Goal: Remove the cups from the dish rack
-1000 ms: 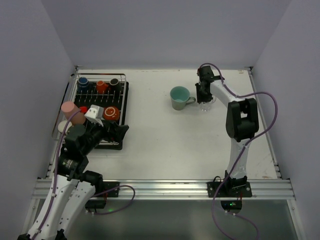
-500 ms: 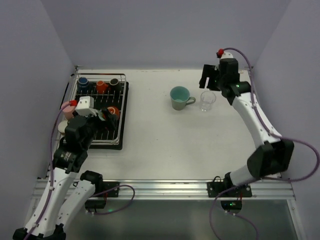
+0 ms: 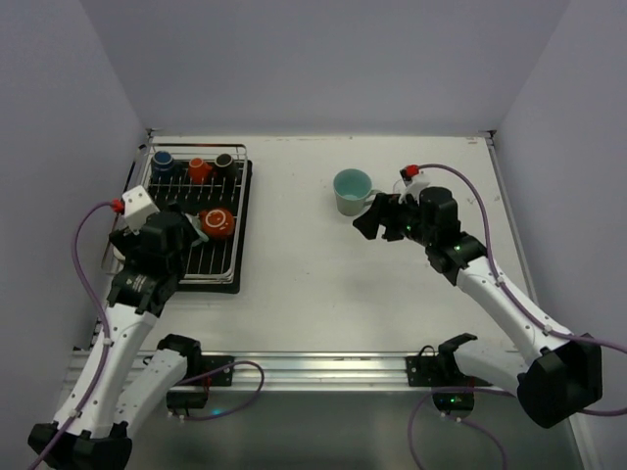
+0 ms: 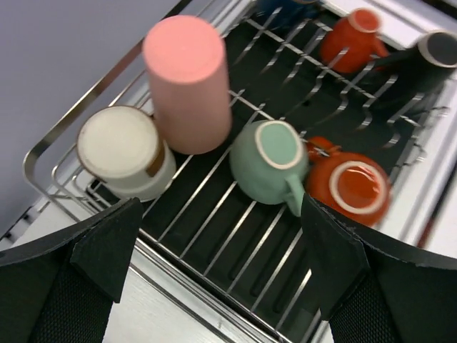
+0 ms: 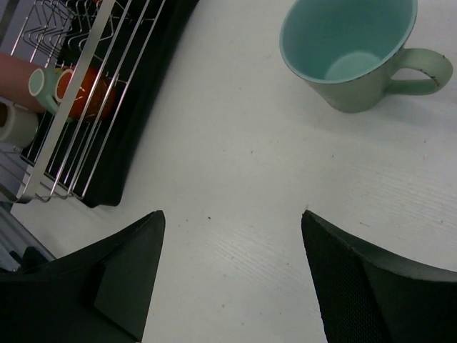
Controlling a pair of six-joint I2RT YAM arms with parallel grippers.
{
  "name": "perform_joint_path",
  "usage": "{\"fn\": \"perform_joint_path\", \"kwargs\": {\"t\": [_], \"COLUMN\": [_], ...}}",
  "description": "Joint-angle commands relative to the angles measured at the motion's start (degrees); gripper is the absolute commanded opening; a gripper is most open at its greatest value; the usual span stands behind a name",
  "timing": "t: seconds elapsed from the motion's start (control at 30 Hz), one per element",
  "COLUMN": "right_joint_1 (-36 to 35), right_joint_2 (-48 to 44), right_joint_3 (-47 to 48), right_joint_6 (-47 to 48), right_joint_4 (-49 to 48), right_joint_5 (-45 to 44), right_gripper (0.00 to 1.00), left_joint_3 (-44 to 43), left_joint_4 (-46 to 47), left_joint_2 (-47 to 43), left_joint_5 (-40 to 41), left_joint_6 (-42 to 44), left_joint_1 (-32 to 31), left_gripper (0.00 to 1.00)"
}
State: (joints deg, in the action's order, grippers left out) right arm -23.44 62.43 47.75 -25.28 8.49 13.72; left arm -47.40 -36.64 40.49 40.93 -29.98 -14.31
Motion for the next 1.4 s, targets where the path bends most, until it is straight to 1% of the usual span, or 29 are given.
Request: {"fn": "perform_joint_path", "kwargs": {"t": [0.0,0.07,0.1,0.17,0.2,0.27,0.3,0.33,0.37,0.4,0.47,0.57,0.7,0.93,1.03,1.07,1.1,1.17,1.2,1.27,1.3,1.37], "right_joint_1": [0.15,0.15,0.15,0.15,0.15,0.15,0.15,0.15,0.15,0.15,0.15,0.15,0.06,0.15,0.15,0.06,0.15,0.15,0.06,0.15,0.06,0.06], "right_joint_2": [-3.19,-3.28,-3.20,-3.02,-2.85,-2.84,-3.02,-3.11,-3.28,-3.63,-3.99,-4.25,-4.60,-4.51,-4.51,-4.51,-4.51,-4.34,-4.25,-3.99,-3.73,-3.46], "right_joint_3": [-1.07,-1.08,-0.99,-1.25,-1.17,-0.99,-0.99,-1.08,-0.99,-0.99,-0.99,-0.90,-0.90,-0.90,-0.81,-0.90,-0.90,-0.90,-0.90,-0.81,-0.81,-0.64], "right_joint_6": [-0.47,0.05,0.23,0.49,0.49,0.75,0.93,1.02,1.11,1.37,1.46,1.63,1.90,1.99,1.99,1.99,1.81,1.72,1.64,1.46,1.46,1.37], "right_joint_4": [-6.73,-6.21,-5.95,-6.11,-5.94,-5.59,-5.59,-5.50,-5.50,-5.59,-5.50,-5.24,-4.98,-5.24,-5.24,-5.33,-5.41,-5.59,-5.77,-5.85,-5.94,-5.86], "right_joint_5": [3.34,3.16,3.25,3.60,3.95,4.56,4.74,4.83,5.00,5.18,5.88,5.45,5.62,7.82,7.90,7.99,8.08,8.70,8.87,9.31,9.49,9.84], "right_gripper": [0.80,0.80,0.80,0.80,0.80,0.80,0.80,0.80,0.80,0.80,0.80,0.80,0.80,0.80,0.80,0.80,0.80,0.80,0.80,0.80,0.80,0.80], "left_joint_3": [0.45,1.42,2.04,2.31,3.09,4.24,4.24,4.24,4.59,4.94,4.51,4.24,5.56,4.68,4.77,4.94,5.03,5.21,5.21,4.68,4.42,3.81], "left_joint_4": [-0.71,0.25,0.43,0.43,1.91,3.41,4.03,4.73,6.22,9.28,9.83,10.71,13.87,15.11,14.85,14.50,14.32,13.80,13.10,11.95,10.47,9.32], "left_joint_2": [3.01,5.38,5.74,5.74,5.39,6.00,7.83,8.72,9.60,11.52,13.81,16.90,17.51,22.52,22.36,21.83,20.52,19.11,17.97,17.17,16.30,15.24], "left_joint_5": [9.26,5.68,5.22,5.13,5.39,5.13,4.26,2.51,-2.12,-4.43,-6.73,-8.75,-11.56,-13.41,-14.12,-14.12,-14.29,-14.30,-14.47,-15.52,-15.96,-17.45], "left_joint_6": [-3.25,-1.94,-1.84,-1.67,-1.32,0.44,0.53,1.58,2.72,4.12,5.36,6.07,7.91,8.45,8.36,8.27,8.18,8.18,8.27,8.18,8.18,8.09], "left_joint_1": [5.48,10.06,13.31,14.30,14.57,17.20,19.73,21.23,22.73,25.18,27.30,30.11,32.84,34.52,35.05,35.05,35.05,35.05,35.13,35.13,35.05,35.05], "left_gripper": [1.00,1.00,1.00,1.00,1.00,1.00,1.00,1.00,1.00,1.00,1.00,1.00,1.00,1.00,1.00,0.97,0.90,0.83,0.76,0.70,0.65,0.60]}}
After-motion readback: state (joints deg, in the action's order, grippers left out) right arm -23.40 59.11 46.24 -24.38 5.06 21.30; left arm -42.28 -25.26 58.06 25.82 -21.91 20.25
